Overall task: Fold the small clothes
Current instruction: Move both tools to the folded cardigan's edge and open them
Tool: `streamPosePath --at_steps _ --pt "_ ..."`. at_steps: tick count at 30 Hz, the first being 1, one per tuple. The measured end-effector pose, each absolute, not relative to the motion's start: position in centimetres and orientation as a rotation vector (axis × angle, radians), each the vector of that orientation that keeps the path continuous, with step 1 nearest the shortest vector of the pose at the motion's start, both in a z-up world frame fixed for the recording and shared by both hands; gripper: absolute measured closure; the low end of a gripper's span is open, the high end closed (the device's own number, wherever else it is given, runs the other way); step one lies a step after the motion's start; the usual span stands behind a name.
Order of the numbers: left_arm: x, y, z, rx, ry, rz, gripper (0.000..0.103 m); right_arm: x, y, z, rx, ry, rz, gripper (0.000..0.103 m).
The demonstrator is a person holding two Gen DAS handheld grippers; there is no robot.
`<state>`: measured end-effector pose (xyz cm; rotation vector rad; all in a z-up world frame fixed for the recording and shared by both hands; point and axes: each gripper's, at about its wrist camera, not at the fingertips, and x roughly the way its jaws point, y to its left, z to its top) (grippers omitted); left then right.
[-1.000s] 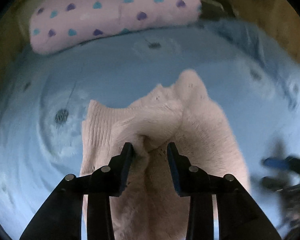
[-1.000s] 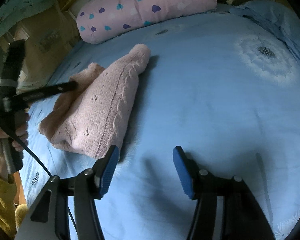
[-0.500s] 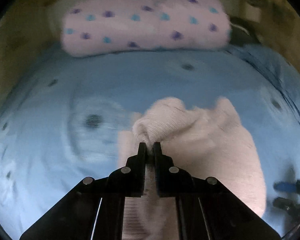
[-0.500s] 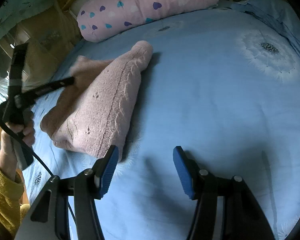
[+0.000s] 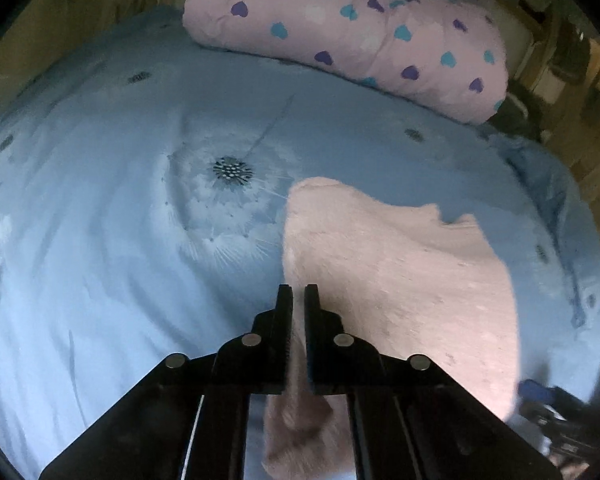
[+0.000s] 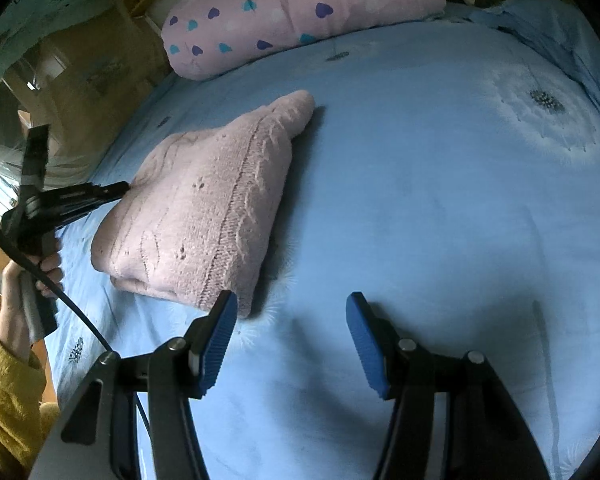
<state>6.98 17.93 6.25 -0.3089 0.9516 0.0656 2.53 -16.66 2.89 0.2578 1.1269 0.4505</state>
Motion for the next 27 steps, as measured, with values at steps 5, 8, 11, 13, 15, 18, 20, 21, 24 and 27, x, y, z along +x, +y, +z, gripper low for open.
streamPosePath --at_steps 5,8,11,13,15,18,20,21,24,27 --pt "4.4 16.4 7.2 -0.38 0.921 -0.017 0.074 2.3 -16.4 2.9 0.262 1.131 0.45 0.043" --pt "3.6 15.7 6.4 -0.392 0.945 -0.033 0.074 2.0 -16.3 3.0 0.261 1.128 0.459 0.043" --pt "3.0 15.0 5.1 -0.376 0.97 -0.035 0.074 1.6 -15.9 3.4 0.272 1.125 0.466 0.043" --pt "2.6 14.5 4.3 -0.366 0.97 -0.049 0.074 1.5 -15.6 3.7 0.284 1.118 0.471 0.043" --pt "2.3 14.4 3.9 -0.36 0.951 -0.049 0.094 1.5 -15.2 4.1 0.286 1.108 0.469 0.042" --pt "2.0 14.7 3.6 -0.345 0.959 -0.022 0.097 2.1 -14.5 4.4 0.286 1.102 0.461 0.042" --pt "1.5 15.4 3.9 -0.361 0.954 -0.006 0.097 2.5 -14.0 4.6 0.299 1.104 0.465 0.042" --pt "1.4 15.8 3.9 -0.367 0.955 0.002 0.097 2.7 -13.6 4.6 0.307 1.104 0.464 0.042" --pt "0.8 16.9 3.5 -0.394 0.972 0.002 0.097 3.4 -12.4 4.9 0.323 1.106 0.473 0.042" --pt "0.5 17.2 3.2 -0.381 0.987 0.002 0.097 4.1 -10.8 4.8 0.301 1.112 0.474 0.042"
